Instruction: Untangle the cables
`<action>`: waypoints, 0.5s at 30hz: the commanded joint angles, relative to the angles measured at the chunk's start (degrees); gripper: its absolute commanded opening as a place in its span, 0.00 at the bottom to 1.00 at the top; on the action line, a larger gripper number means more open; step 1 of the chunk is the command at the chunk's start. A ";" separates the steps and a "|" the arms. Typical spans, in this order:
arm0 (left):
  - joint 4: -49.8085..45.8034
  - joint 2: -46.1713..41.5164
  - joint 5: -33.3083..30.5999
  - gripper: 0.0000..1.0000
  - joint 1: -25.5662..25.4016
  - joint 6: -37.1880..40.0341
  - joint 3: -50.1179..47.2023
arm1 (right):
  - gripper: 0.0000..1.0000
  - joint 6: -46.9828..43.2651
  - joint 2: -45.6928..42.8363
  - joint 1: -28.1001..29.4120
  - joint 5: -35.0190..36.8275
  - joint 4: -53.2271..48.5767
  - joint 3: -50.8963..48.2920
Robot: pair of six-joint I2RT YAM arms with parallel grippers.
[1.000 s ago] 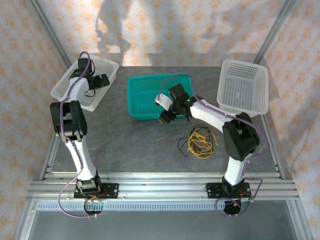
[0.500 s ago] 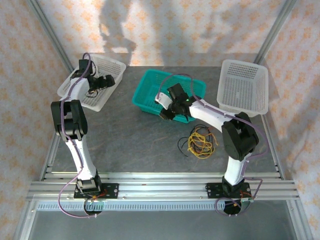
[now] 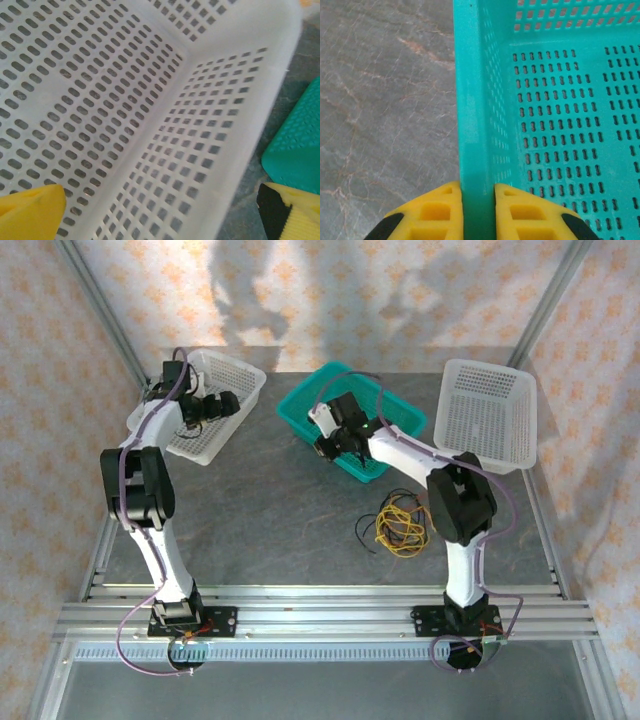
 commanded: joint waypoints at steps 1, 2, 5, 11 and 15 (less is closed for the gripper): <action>1.23 -3.44 3.28 1.00 -0.65 0.12 -2.62 | 0.15 8.39 2.77 -0.56 -0.02 0.30 3.98; 1.14 -3.79 3.57 0.99 -1.16 0.31 -3.47 | 0.17 10.19 3.60 -0.56 -0.41 0.42 5.10; 1.09 -5.46 3.05 1.00 -2.88 0.55 -5.95 | 0.18 16.27 6.59 -0.81 0.39 0.20 9.52; 1.64 -7.49 1.38 0.99 -4.62 -0.65 -9.69 | 0.15 28.49 16.62 -1.61 2.78 -3.64 24.16; 1.75 -7.96 2.00 0.99 -6.05 -1.34 -10.03 | 0.20 33.76 23.08 -2.07 3.14 -5.71 34.51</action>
